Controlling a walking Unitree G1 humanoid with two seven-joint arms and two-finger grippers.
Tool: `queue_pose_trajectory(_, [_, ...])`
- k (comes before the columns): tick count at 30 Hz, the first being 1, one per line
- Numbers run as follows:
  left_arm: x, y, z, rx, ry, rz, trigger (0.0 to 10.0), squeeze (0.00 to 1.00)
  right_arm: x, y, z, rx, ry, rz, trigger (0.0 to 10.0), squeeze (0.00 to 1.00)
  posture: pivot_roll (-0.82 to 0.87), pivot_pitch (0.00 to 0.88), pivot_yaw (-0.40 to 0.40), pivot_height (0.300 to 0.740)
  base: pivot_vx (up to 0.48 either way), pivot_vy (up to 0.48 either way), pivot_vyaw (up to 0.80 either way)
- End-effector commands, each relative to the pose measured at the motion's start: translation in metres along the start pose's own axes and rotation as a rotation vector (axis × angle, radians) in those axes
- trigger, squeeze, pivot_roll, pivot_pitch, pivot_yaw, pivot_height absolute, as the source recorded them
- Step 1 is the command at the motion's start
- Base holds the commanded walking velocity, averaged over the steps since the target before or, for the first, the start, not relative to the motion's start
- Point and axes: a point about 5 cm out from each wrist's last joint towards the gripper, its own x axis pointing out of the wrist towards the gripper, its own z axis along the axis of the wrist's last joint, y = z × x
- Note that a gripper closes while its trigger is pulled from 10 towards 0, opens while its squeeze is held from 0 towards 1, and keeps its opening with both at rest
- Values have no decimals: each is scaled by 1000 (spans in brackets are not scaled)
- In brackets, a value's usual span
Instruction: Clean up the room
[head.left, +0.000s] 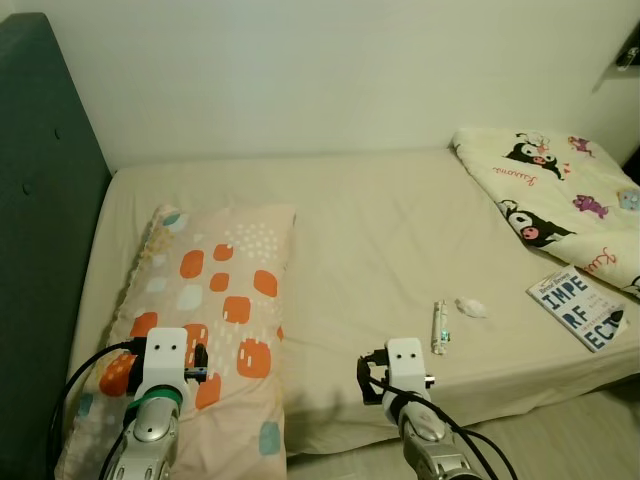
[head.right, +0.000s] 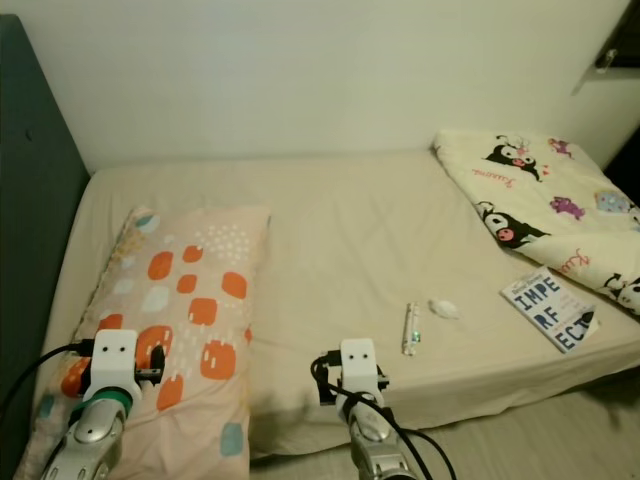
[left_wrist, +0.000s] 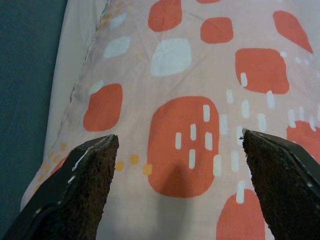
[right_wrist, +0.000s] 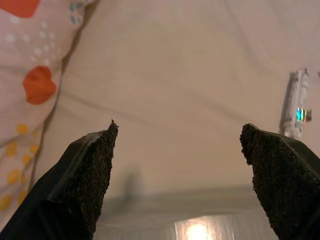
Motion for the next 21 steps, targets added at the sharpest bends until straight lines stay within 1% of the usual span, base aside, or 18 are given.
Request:
queue_pose_trajectory(1, [-3,2,-1,30,-9,3,10000,0,0,1,0,3,-7,-5,10000,0,84,0,-31,740,0,0,0])
queue_pose_trajectory(2, [-3,2,-1,30,-9,3,10000,0,0,1,0,3,-7,-5,10000,0,84,0,-31,740,0,0,0])
queue_pose_trajectory(5, [-3,4,5,38,-49,4,10000,0,-1,4,2,17,-25,0,10000,0,78,2,-24,740,0,0,0])
queue_pose_trajectory(8, [-3,3,6,34,-52,3,10000,0,-1,4,1,18,-25,2,10000,0,74,1,-20,740,0,0,0])
queue_pose_trajectory(12, [-3,1,8,25,-56,-4,10000,0,-1,4,2,18,-26,3,10000,0,69,3,-18,740,0,0,0])
queue_pose_trajectory(15, [-1,-4,15,10,-66,-29,10000,0,0,2,3,15,-31,3,10000,0,62,0,-23,740,0,0,0])
queue_pose_trajectory(19, [0,-5,17,8,-69,-32,10000,0,0,0,3,14,-28,1,10000,0,62,0,-24,740,0,-292,0])
queue_pose_trajectory(21, [1,-5,21,1,-74,-34,10000,0,0,0,3,13,-27,0,10000,0,58,0,-13,740,0,-469,0])
